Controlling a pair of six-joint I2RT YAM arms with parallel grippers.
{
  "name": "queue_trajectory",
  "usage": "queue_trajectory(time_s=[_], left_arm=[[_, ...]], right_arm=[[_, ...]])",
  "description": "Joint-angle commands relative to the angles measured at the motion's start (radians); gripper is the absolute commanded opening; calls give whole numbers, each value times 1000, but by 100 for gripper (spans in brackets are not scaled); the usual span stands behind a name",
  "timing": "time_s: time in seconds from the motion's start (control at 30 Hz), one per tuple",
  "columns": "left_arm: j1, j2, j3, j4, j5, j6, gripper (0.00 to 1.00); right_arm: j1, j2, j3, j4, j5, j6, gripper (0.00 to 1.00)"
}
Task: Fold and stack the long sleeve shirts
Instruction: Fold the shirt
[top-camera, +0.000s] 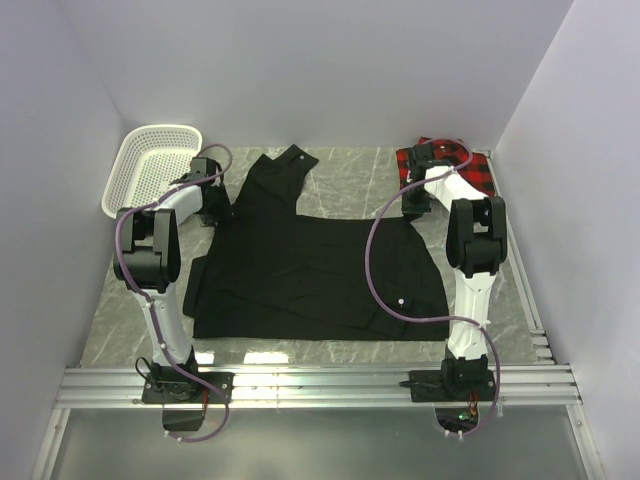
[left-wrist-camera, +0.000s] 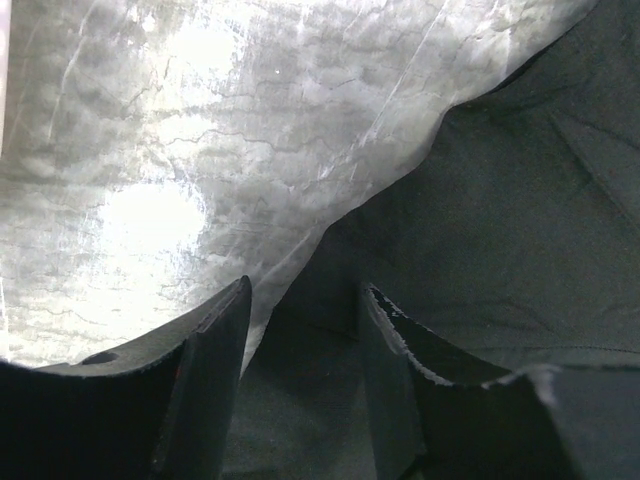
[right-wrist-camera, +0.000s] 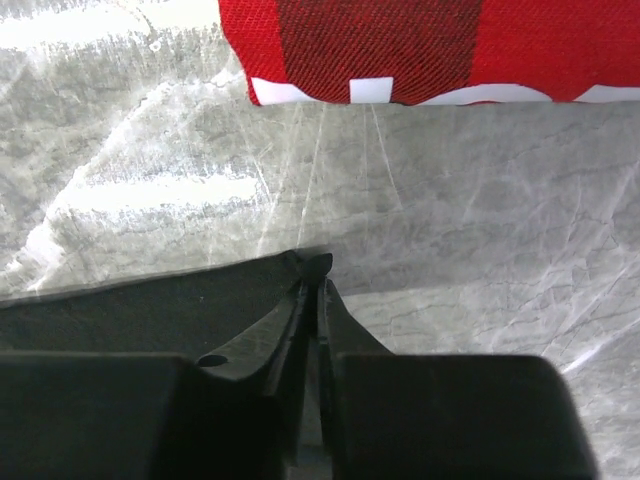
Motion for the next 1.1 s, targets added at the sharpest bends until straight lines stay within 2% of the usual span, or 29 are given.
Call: queue_trajectory(time_s=[0.0, 0.1, 0.2, 0.3, 0.43, 0.53, 0.57, 0.8, 1.07], left_arm=[[-2, -39, 28, -31, -6, 26, 51], [-2, -42, 28, -24, 16, 34, 47], [-2, -39, 29, -21, 17, 43, 45], [-2, -32, 26, -17, 22, 49, 38], [-2, -19, 26, -12, 37, 54, 22], [-2, -27, 15, 9, 56, 66, 3], [-2, -29, 14, 15, 59, 69, 1], [-2, -90, -12, 52, 71, 95, 1], [-2, -228, -97, 121, -47, 75, 0]], right_arm=[[7, 5, 15, -16, 19, -11, 8], [7, 3, 6, -11, 25, -12, 2], [7, -3, -2, -5, 25, -11, 0], [7, -6, -5, -4, 27, -11, 0], [8, -20, -20, 12, 30, -6, 0], [7, -32, -26, 24, 24, -5, 0], [8, -40, -28, 27, 22, -5, 0], [7, -118, -78, 78, 28, 14, 0], [8, -283, -199, 166, 77, 98, 0]])
